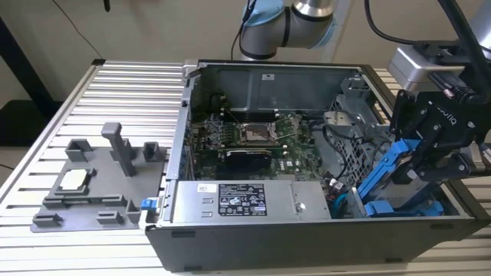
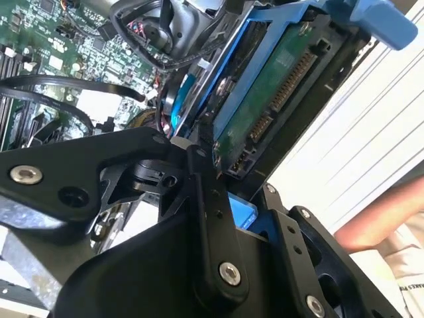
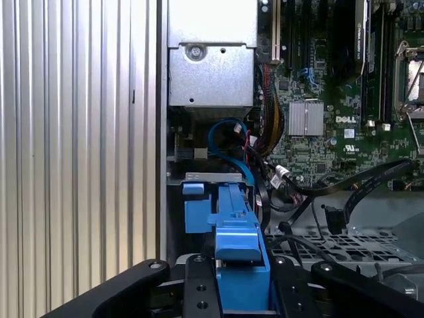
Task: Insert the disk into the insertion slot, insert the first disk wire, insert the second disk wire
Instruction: 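Insert the disk into the insertion slot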
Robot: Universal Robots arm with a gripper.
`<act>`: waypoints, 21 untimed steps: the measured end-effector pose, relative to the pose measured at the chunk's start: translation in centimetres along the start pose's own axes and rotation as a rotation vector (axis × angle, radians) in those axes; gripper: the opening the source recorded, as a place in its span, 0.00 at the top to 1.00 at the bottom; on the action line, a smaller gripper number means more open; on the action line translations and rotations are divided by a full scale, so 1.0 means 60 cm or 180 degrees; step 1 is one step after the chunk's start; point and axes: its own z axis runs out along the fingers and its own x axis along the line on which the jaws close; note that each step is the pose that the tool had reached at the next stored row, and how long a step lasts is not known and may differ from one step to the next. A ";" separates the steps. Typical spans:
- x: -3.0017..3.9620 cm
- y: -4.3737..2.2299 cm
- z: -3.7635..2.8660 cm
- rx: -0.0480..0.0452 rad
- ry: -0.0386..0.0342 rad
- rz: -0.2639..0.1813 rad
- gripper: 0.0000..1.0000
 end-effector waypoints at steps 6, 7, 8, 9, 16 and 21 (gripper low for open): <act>-0.006 0.005 0.000 0.0009 -0.0002 0.0000 0.68; -0.007 0.006 0.001 0.0009 -0.0002 0.0000 0.68; -0.010 0.006 0.001 0.0009 -0.0001 0.0000 0.68; -0.013 0.006 0.002 0.0010 0.0000 0.0000 0.68; -0.018 0.006 0.002 0.0013 -0.0002 0.0000 0.61; -0.018 0.006 -0.004 0.0010 -0.0001 0.0000 0.61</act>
